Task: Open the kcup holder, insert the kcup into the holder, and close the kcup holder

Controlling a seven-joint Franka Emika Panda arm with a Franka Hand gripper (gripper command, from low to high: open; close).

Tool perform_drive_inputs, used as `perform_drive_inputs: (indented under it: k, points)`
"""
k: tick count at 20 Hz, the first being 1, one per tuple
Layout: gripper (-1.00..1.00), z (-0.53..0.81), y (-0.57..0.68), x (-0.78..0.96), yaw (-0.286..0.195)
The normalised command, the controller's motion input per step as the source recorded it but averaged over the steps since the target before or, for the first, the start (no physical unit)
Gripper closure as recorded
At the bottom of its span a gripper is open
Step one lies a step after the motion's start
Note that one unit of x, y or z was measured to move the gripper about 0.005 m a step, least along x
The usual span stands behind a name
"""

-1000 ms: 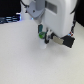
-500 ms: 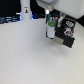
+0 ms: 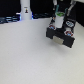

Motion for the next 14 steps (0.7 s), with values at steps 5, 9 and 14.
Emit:
perform_drive_inputs:
  k: [5,9,14]
  points:
    - [1.00,-0.07,0.43,-0.49,0.109]
    - [1.00,-0.22,0.35,-0.65,0.114]
    - [1.00,-0.31,0.12,-0.61,0.113]
